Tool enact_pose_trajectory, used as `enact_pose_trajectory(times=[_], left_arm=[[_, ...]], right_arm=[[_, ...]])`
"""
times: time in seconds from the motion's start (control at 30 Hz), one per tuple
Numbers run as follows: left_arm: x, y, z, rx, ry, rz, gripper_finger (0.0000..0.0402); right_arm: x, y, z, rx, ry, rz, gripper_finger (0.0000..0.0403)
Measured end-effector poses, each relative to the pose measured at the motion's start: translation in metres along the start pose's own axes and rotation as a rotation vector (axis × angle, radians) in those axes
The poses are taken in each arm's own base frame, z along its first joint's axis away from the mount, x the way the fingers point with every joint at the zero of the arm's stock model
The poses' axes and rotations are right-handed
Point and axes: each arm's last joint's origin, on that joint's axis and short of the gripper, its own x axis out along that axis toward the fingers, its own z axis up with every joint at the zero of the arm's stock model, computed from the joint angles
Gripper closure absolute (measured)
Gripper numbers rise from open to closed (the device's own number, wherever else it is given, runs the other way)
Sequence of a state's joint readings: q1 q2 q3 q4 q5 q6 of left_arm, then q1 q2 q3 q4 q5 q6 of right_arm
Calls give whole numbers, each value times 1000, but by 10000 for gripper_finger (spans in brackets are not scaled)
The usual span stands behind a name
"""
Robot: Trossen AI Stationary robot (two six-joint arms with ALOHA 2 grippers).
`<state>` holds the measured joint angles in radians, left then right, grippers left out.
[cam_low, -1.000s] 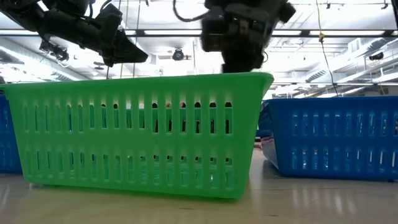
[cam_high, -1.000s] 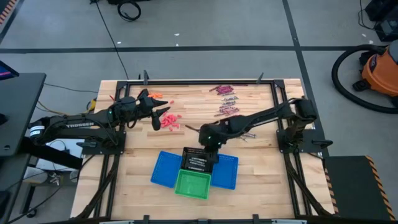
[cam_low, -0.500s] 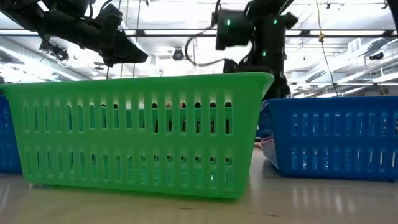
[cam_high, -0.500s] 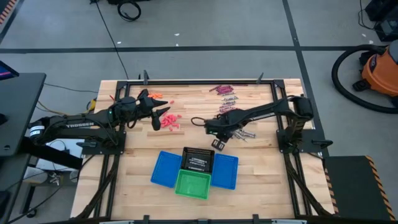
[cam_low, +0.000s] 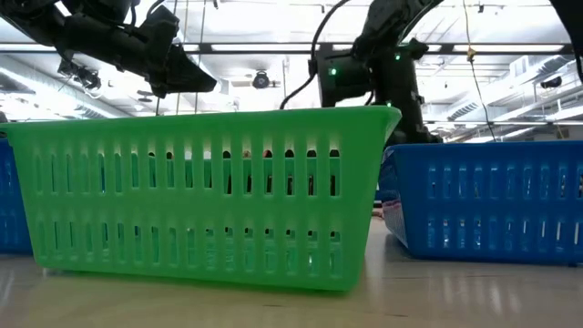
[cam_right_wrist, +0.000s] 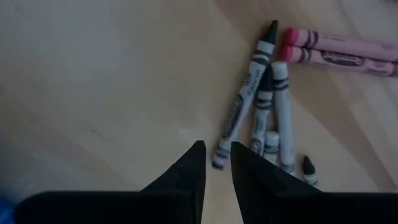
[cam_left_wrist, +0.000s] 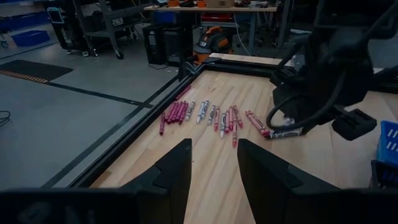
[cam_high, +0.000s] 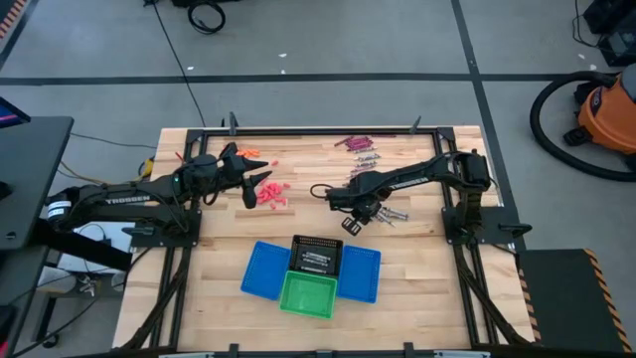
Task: Sort crayons
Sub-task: Put the black crayon into the black bin
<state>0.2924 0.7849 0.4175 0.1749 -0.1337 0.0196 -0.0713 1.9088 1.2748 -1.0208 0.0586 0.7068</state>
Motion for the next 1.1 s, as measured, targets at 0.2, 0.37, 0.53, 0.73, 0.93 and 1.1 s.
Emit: enact_pose_trajectory(times=[0.2, 0.37, 0.53, 0.73, 0.93, 1.1], left_arm=[[0, 0, 0, 0, 1, 0, 260], [0, 0, 0, 1, 4, 0, 260], [0, 0, -1, 1, 6, 0, 260], [0, 0, -1, 1, 5, 0, 260], [0, 0, -1, 1, 5, 0, 260], [0, 0, -1, 1, 6, 0, 260]], right_arm=[[9, -1, 1, -19, 19, -22, 320], [13, -5, 3, -19, 13, -29, 320], [22, -8, 1, -29, 2, 2, 331], [28, -9, -2, -32, 3, 1, 357], [28, -10, -2, -62, 2, -4, 377], [20, -7, 3, -93, -20, -30, 382]])
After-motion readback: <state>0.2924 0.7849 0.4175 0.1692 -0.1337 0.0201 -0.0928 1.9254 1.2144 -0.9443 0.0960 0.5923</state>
